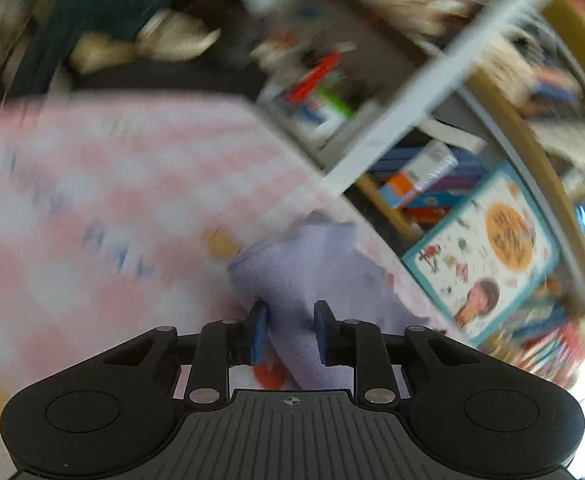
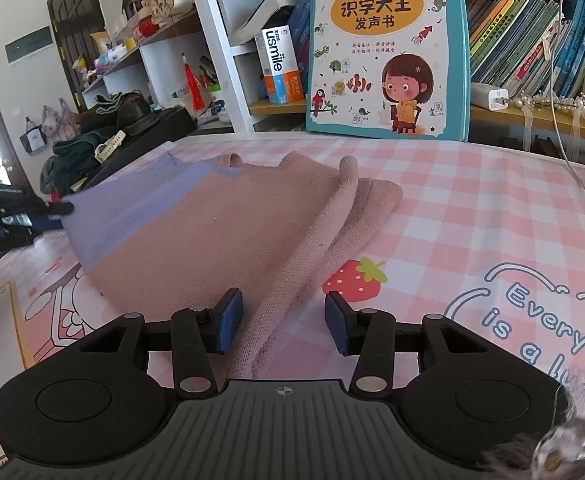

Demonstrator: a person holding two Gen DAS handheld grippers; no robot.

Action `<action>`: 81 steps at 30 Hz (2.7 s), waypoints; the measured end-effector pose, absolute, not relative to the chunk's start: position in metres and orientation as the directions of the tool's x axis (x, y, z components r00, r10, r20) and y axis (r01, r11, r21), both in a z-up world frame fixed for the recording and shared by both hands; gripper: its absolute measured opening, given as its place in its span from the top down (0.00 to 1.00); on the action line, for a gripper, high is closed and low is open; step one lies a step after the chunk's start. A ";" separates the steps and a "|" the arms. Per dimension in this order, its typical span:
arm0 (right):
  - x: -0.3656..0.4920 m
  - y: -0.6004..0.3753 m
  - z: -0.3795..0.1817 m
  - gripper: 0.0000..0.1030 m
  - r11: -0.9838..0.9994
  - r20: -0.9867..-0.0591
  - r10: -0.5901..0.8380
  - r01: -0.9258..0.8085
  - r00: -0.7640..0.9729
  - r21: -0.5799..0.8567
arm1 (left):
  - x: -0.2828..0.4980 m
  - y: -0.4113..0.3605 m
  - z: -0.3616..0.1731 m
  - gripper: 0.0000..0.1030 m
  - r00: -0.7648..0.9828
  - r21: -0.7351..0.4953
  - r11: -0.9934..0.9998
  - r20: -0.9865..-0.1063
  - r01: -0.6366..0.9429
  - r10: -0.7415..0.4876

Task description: Fold clothes

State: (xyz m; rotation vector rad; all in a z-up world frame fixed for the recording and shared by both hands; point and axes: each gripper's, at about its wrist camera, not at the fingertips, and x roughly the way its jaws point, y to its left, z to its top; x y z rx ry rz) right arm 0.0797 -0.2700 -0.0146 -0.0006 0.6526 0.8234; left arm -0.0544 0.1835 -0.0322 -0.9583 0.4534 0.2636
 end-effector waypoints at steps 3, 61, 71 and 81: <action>0.079 -0.270 -0.015 0.59 0.691 -0.539 0.681 -0.679 0.496 0.248 | -0.053 0.195 -0.053 0.68 0.890 -0.817 0.418 -0.454 -0.398 -0.038; 0.080 -0.270 -0.014 0.58 0.695 -0.542 0.675 -0.678 0.501 0.239 | -0.033 0.173 -0.053 0.67 0.901 -0.740 0.592 -0.431 -0.320 -0.051; 0.082 -0.271 -0.015 0.58 0.693 -0.540 0.680 -0.676 0.496 0.252 | -0.030 0.172 -0.054 0.67 0.910 -0.722 0.635 -0.409 -0.275 -0.070; 0.084 -0.274 -0.015 0.58 0.688 -0.535 0.690 -0.671 0.487 0.277 | -0.031 0.176 -0.055 0.67 0.914 -0.737 0.627 -0.394 -0.252 -0.095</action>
